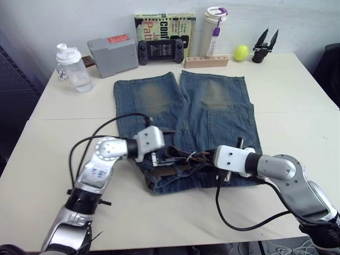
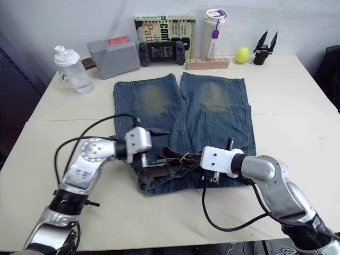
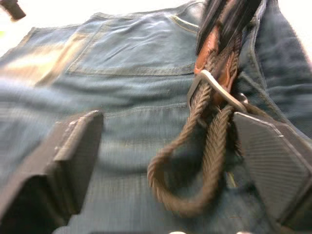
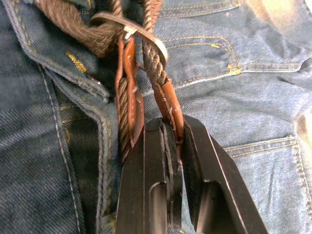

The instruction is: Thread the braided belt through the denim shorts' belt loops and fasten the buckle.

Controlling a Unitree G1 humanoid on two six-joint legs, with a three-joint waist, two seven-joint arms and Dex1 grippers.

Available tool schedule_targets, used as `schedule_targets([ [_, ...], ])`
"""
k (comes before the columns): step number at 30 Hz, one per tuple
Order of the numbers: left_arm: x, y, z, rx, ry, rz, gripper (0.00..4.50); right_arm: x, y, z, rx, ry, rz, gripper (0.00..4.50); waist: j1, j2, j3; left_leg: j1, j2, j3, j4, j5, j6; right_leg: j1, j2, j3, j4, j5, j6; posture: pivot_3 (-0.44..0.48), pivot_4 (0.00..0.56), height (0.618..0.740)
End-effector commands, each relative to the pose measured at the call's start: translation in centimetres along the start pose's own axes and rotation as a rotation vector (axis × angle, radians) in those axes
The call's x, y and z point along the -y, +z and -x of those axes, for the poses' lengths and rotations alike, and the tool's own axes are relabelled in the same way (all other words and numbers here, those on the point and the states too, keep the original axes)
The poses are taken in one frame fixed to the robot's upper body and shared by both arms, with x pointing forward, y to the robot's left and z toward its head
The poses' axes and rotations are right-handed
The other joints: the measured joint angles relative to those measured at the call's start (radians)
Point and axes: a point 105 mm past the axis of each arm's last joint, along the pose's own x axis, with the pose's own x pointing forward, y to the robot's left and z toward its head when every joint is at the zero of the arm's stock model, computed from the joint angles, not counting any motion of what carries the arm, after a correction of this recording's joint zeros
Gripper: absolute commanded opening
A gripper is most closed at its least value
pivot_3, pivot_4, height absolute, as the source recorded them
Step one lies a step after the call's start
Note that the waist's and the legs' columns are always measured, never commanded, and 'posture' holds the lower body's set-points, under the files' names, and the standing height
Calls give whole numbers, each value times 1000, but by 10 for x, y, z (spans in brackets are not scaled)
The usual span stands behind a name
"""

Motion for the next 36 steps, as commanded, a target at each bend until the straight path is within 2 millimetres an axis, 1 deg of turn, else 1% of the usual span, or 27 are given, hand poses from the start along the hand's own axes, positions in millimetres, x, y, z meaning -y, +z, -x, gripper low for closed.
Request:
schedule_targets([
  [1, 10, 13, 14, 74, -10, 95, 3852, 7, 7, 5, 30, -48, 22, 0, 1, 0, 0, 0, 0, 0, 0, 0, 0, 0, 0, 0, 0, 0, 0, 0, 150, 731],
  [2, 13, 12, 15, 77, -16, 120, 3606, 6, 7, 4, 30, -49, 22, 0, 1, 0, 0, 0, 0, 0, 0, 0, 0, 0, 0, 0, 0, 0, 0, 0, 150, 731],
  [5, 20, 6, 14, 77, -24, 173, 2283, 6, 7, 5, 31, -54, 23, 0, 1, 0, 0, 0, 0, 0, 0, 0, 0, 0, 0, 0, 0, 0, 0, 0, 150, 731],
  [6, 23, 2, 13, 64, -33, 186, 2009, 6, 7, 5, 32, -58, 23, 0, 1, 0, 0, 0, 0, 0, 0, 0, 0, 0, 0, 0, 0, 0, 0, 0, 150, 731],
  [7, 27, -2, 13, 49, -46, 197, 1447, 7, 7, 6, 34, -61, 25, 0, 0, 0, 0, 0, 0, 0, 0, 0, 0, 0, 0, 0, 0, 0, 0, 0, 150, 731],
  [9, 36, -12, 12, 17, -66, 216, 710, 7, 8, 7, 35, -68, 25, 0, -2, 0, 0, 0, 0, 1, 0, 0, 0, 0, 0, 0, 0, 0, 0, 0, 150, 731],
  [10, 43, -19, 12, -9, -86, 222, 195, 8, 7, 9, 35, -74, 24, 0, -2, 0, 0, 1, 0, 1, -1, 0, 0, 0, 0, 0, 0, 0, 0, 0, 150, 731],
  [11, 49, -29, 12, -52, -101, 215, 50, 8, 8, 10, 36, -81, 21, 0, -2, 0, 0, 0, 0, 1, -1, 0, 0, 0, 0, 0, 0, 0, 0, 0, 150, 731],
  [13, 58, -41, 14, -112, -130, 197, 50, 8, 7, 13, 37, -96, 14, 0, -1, 0, 0, 0, 0, 1, -1, 0, 0, 0, 0, 0, -1, 0, 0, 0, 150, 731],
  [17, 67, -58, 17, -200, -161, 136, 50, 7, 1, 23, 20, -137, -11, 0, 2, 0, 0, 1, 0, 1, -1, 0, 0, 0, 0, 1, -1, 0, 0, 0, 150, 731],
  [20, 66, -73, 20, -273, -154, 87, 50, 6, -7, 36, 7, -168, -34, 0, 0, 0, 0, 1, 0, 1, -2, 0, 0, 0, 0, 1, -1, 0, 0, 0, 150, 731],
  [22, 65, -78, 21, -297, -150, 62, 50, 5, -13, 47, 0, -195, -56, 0, 2, 0, 0, 2, -1, 2, -3, 0, 0, 0, 0, 1, -1, 0, 0, 0, 150, 731],
  [24, 65, -79, 22, -304, -151, 38, 50, 6, -24, 61, -1, -246, -117, 0, 2, 1, -1, 3, -1, 2, -3, 0, 0, 1, 0, 1, -1, 0, 0, 0, 150, 731],
  [25, 65, -80, 23, -312, -154, 23, 50, 3, -39, 72, -57, -248, -112, 0, 1, 1, -1, 3, -1, 2, -3, 0, 0, 2, 0, 1, -1, 0, 0, 0, 150, 731],
  [27, 66, -83, 24, -328, -159, -2, 50, 6, -67, 96, -140, -316, -148, 0, 3, 1, -1, 4, -1, 2, -3, 0, 0, 2, 0, 1, -1, 0, 0, 0, 150, 731],
  [28, 66, -83, 24, -329, -159, -7, 50, 7, -81, 108, -192, -331, -136, 0, 2, 1, -1, 4, -1, 2, -3, 0, 0, 2, 0, 1, -1, 0, 0, 0, 150, 731],
  [30, 67, -84, 23, -332, -158, -20, 50, 16, -95, 122, -209, -415, -163, 0, -1, 1, -1, 5, -1, 4, -4, 0, 0, 3, 0, 3, -1, 0, 0, 0, 150, 731],
  [31, 67, -85, 23, -335, -159, -27, 50, 18, -99, 126, -209, -437, -176, 0, -2, 3, -2, 5, -1, 4, -4, 0, 0, 3, 0, 3, -1, 0, 0, 0, 150, 731],
  [34, 69, -87, 23, -345, -168, -50, 50, 17, -110, 130, -235, -420, -143, 0, -2, 7, -5, 6, 0, 4, -5, 0, 0, 3, 1, 3, -1, 0, 0, 0, 150, 731],
  [36, 68, -86, 23, -344, -162, -62, 50, 15, -111, 129, -231, -405, -118, 0, 3, 8, -5, 6, 0, 4, -5, 0, 0, 3, 0, 3, -1, 0, 0, 0, 150, 731],
])
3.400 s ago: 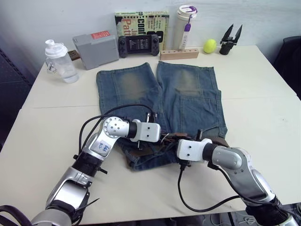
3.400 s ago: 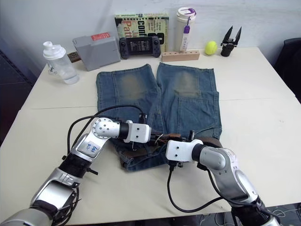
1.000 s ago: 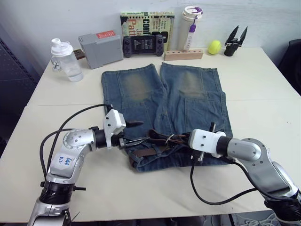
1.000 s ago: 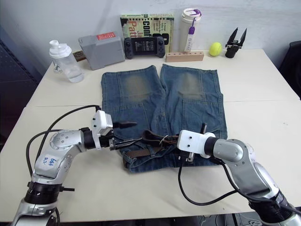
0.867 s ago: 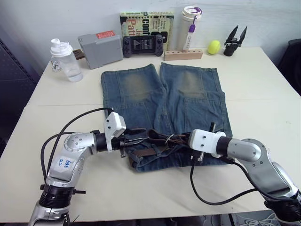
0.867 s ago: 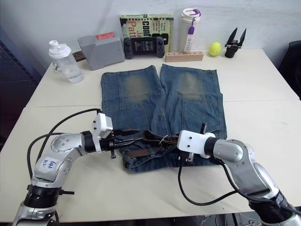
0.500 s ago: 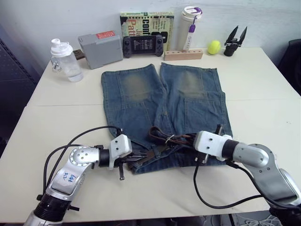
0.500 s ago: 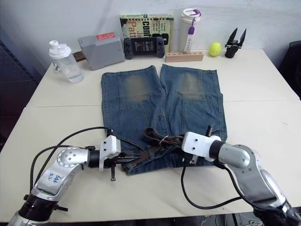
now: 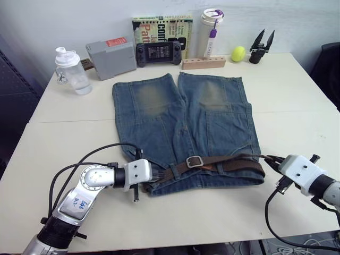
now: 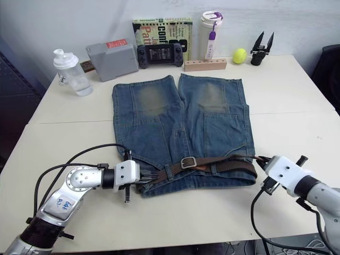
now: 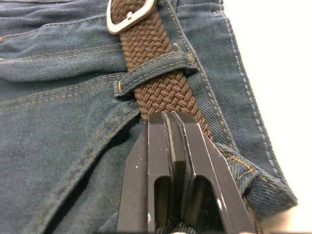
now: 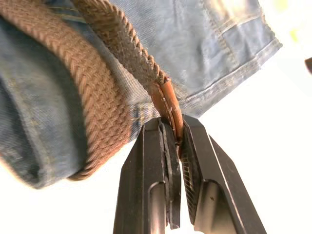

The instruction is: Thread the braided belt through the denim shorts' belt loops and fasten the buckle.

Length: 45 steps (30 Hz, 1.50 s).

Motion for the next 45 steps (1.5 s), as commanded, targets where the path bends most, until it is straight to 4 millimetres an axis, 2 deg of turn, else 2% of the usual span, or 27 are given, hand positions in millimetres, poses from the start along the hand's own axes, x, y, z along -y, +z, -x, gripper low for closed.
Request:
schedule_targets([
  [1, 11, -29, 3, -118, -22, 48, 50, 16, -5, 8, -15, -58, 68, 0, 1, 0, 0, 0, 0, 0, 0, 0, 0, 0, 0, 0, 0, 0, 0, 0, 150, 731],
  [6, 5, -28, 4, -116, 9, 33, 50, -11, 2, 0, 38, 48, 108, 0, 0, 0, 0, 0, 0, 0, 0, 0, 0, 0, 0, 0, 0, 0, 0, 0, 150, 731],
  [9, -5, -25, 8, -100, 67, 20, 50, -33, 2, -7, 42, 113, 114, 0, -2, 0, 0, 0, 0, 0, 0, 0, 0, 0, 0, 0, 0, 0, 0, 0, 150, 731],
  [12, -11, -22, 14, -86, 114, 31, 50, -38, -3, -13, 16, 118, 79, 0, -3, 0, 0, 0, 1, 0, 0, 0, 0, 0, 0, 0, 0, 0, 0, 0, 150, 731],
  [14, -13, -16, 21, -50, 145, 53, 50, -33, -6, -17, -6, 87, 38, 0, -5, 0, 0, 0, 1, 0, 0, 0, 0, 0, 0, 0, 0, 0, 0, 0, 150, 731],
  [17, -19, -2, 36, 34, 213, 113, 1033, -22, -12, -16, -39, 59, -47, 1275, -8, 0, 0, 0, 1, 0, 0, 0, 0, 0, 1, 0, 0, 0, 0, 0, 150, 731],
  [18, -20, 0, 40, 46, 225, 121, 1128, -20, -13, -14, -46, 69, -73, 1387, -10, 0, 0, 0, 1, 0, 0, 0, 0, 0, 1, 0, 0, 0, 0, 0, 150, 731],
  [19, -20, 2, 42, 53, 231, 125, 1736, -19, -13, -13, -49, 76, -89, 2026, -12, 0, 0, 0, 2, 0, 0, 0, 0, 0, 1, 0, 0, 0, 0, 0, 150, 731],
  [22, -26, 14, 64, 98, 302, 153, 2719, -11, -11, 2, -65, 148, -185, 3055, -4, -2, 0, -1, 1, -1, 0, 0, 0, -1, 0, 0, 0, 0, 0, 0, 150, 731],
  [23, -26, 19, 73, 118, 322, 170, 3468, -7, -6, 8, -54, 178, -237, 3851, -3, -2, 0, -1, 1, -1, 1, 0, 0, 0, 0, 0, 0, 0, 0, 0, 150, 731],
  [25, -27, 24, 86, 139, 354, 199, 3938, -3, 5, 17, -26, 233, -329, 4332, 6, -3, 1, -2, 1, -2, 2, 0, 0, 0, -1, 0, 0, 0, 0, 0, 150, 731],
  [26, -27, 25, 95, 139, 381, 215, 4408, 2, 12, 21, -2, 248, -383, 4500, 5, -4, 2, -2, 1, -3, 2, 0, 0, 0, -1, -1, 0, 0, 0, 0, 150, 731],
  [30, -23, 26, 121, 141, 469, 270, 4408, 33, 36, 27, 105, 202, -492, 4500, -3, -4, 3, -2, 2, -7, 1, 0, 1, -1, -1, 1, 0, 0, 0, 0, 150, 731],
  [34, -21, 27, 126, 124, 518, 269, 4408, 55, 47, 19, 197, 100, -562, 4500, -4, -4, 3, 0, 2, -6, 1, -1, 2, -1, -1, 2, 0, 0, 0, 0, 150, 731],
  [39, -21, 27, 125, 125, 552, 278, 4408, 52, 44, 4, 196, 79, -619, 4500, 6, -5, 3, -3, 0, -4, 1, -1, 2, -1, -2, 0, 0, 0, 0, 0, 150, 731],
  [45, -20, 27, 123, 126, 548, 283, 4408, 42, 36, -1, 151, 90, -617, 4500, -1, -5, 3, -2, 0, -1, 1, -1, 2, -2, -1, 1, 0, 0, 0, 0, 150, 731],
])
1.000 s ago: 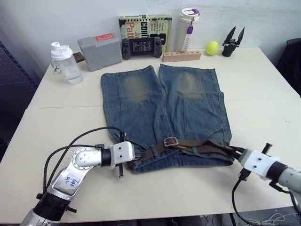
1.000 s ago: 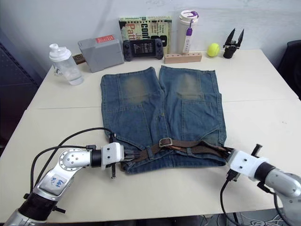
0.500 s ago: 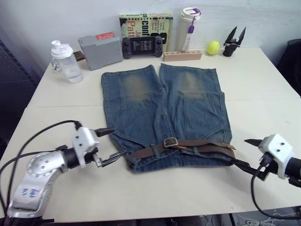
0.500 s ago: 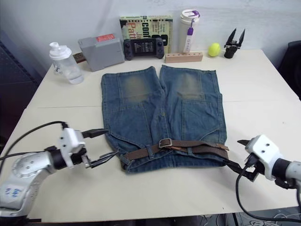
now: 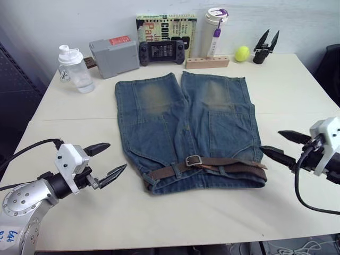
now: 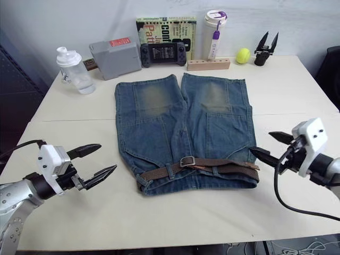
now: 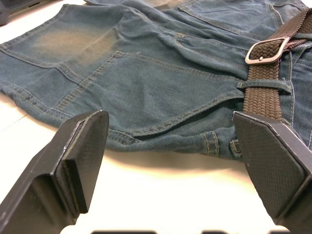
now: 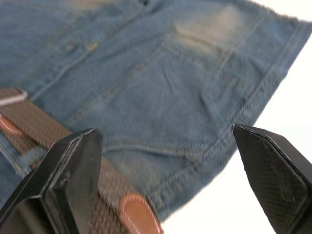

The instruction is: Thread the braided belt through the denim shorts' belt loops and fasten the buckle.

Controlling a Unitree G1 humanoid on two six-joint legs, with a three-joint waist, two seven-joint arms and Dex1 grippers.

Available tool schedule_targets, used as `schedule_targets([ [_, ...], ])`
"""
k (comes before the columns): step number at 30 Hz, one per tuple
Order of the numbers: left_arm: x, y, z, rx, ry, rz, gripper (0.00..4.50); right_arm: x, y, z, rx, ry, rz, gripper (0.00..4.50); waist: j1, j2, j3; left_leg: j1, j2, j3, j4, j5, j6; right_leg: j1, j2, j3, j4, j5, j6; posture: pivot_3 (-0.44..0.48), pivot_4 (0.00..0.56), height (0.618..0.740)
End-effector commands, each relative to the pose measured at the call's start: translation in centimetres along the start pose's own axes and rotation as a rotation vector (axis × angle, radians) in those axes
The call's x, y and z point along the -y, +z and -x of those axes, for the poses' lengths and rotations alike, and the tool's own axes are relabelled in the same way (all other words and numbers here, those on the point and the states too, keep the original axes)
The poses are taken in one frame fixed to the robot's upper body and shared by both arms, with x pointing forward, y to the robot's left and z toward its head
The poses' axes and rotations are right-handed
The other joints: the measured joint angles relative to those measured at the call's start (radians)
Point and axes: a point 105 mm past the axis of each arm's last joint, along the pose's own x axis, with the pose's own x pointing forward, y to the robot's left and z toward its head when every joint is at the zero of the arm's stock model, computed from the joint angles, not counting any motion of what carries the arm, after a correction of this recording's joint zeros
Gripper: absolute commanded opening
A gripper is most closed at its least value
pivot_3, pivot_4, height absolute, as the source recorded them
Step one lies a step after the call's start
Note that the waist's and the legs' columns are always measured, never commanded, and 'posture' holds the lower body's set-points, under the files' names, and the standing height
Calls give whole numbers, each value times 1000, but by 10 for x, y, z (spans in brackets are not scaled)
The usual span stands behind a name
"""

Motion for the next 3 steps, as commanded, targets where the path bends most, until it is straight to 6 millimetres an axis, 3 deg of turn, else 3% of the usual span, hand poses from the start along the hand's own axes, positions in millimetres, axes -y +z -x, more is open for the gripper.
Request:
schedule_targets([
  [1, 4, 9, 0, 29, -5, -28, 4408, 0, 1, 0, 8, -17, 17, 4500, -2, 0, 0, 0, 0, 0, 0, 0, 0, 0, 0, 0, 0, 0, 0, 0, 150, 731],
  [3, 4, 8, 0, 26, -5, -25, 4408, 0, 1, 0, 11, -21, 12, 4500, -2, 0, 0, 0, 0, 0, 0, 0, 0, 0, 0, 0, 0, 0, 0, 0, 150, 731],
])
